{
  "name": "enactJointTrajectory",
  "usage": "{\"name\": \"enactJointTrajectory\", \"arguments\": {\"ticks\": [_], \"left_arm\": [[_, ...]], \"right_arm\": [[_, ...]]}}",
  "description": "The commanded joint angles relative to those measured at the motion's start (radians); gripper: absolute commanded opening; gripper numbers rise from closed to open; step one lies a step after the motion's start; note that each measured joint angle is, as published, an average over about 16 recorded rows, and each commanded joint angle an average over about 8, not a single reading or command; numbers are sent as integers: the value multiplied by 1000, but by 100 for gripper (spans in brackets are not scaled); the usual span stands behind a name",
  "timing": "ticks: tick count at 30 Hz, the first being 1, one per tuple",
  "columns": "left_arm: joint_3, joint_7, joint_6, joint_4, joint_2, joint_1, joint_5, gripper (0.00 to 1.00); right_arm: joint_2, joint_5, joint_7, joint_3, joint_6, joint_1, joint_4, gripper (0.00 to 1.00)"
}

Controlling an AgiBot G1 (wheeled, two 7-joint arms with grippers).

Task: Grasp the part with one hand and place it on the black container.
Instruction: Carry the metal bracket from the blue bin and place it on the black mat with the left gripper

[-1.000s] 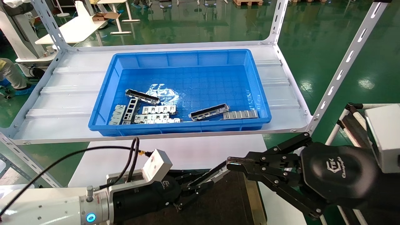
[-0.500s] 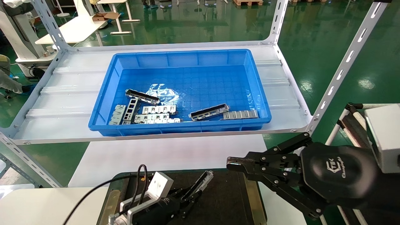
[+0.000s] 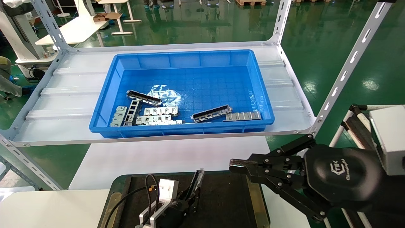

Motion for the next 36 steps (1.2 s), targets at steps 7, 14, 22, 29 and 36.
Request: {"name": "enactJointTrajectory", "arguments": {"ticks": [7, 14, 22, 29, 36], "left_arm": [[53, 124, -290, 3, 108, -14, -195, 0], [70, 204, -403, -4, 166, -60, -325, 0], [62, 182, -405, -3, 176, -52, -294, 0], [59, 160, -400, 6, 181, -35, -272, 0], [58, 142, -395, 16, 190, -21, -257, 0]], "right_arm": [[0, 0, 0, 0, 0, 0, 0, 0], [0, 0, 0, 0, 0, 0, 0, 0], [0, 0, 0, 0, 0, 0, 0, 0], [0, 0, 0, 0, 0, 0, 0, 0], [0, 0, 0, 0, 0, 0, 0, 0]]}}
